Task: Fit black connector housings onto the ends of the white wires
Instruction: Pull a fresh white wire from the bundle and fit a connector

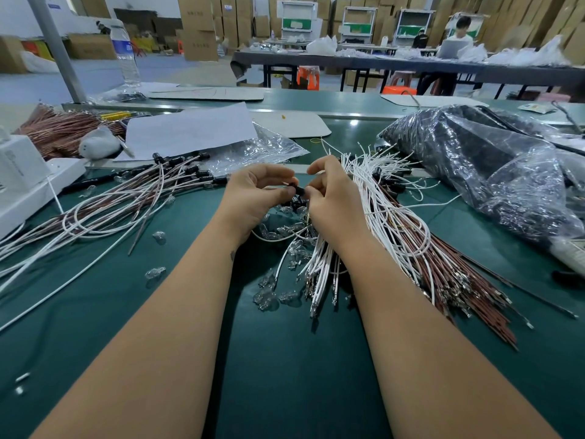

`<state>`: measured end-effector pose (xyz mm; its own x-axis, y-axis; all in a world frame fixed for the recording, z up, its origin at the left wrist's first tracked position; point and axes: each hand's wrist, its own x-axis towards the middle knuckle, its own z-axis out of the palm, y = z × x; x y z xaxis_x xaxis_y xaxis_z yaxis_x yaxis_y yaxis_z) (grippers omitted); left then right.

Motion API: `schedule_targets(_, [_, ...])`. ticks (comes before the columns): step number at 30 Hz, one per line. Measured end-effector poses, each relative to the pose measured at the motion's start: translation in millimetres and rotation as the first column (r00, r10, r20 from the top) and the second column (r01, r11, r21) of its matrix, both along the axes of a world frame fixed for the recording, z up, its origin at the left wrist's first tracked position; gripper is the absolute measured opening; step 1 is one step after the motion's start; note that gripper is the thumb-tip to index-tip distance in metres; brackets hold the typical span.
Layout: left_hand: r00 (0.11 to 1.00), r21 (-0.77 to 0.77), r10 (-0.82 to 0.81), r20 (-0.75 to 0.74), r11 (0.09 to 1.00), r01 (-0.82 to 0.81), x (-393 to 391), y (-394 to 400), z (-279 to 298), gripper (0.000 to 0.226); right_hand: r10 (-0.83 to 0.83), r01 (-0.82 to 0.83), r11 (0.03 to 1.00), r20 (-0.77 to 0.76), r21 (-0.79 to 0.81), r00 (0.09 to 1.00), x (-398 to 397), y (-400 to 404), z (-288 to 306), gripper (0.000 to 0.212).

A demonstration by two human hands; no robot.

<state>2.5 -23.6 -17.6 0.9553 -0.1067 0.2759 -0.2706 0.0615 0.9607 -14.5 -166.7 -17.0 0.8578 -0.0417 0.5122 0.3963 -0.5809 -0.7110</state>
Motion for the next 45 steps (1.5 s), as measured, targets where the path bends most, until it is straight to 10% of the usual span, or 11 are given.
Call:
schedule_targets(16, [0.998, 0.125, 0.047, 0.047, 0.991, -0.052, -3, 2, 3, 0.035, -0.004, 0.009, 0.999, 0.099, -0.041, 0.995, -2, 4, 3, 0.042])
schedule_targets(35, [0.984, 0.034, 0.165, 0.069, 0.985, -0.168, -3, 0, 4, 0.021, 0.026, -0.025, 0.977, 0.003, -0.213, 1.0, -7, 3, 4, 0.013])
schedule_targets(45, [0.756, -0.018, 0.654, 0.027, 0.756, -0.654, 6, 24, 8, 0.019, -0.474, 0.522, 0.728, 0.225, -0.445, 0.852, 0, -14, 6, 0.014])
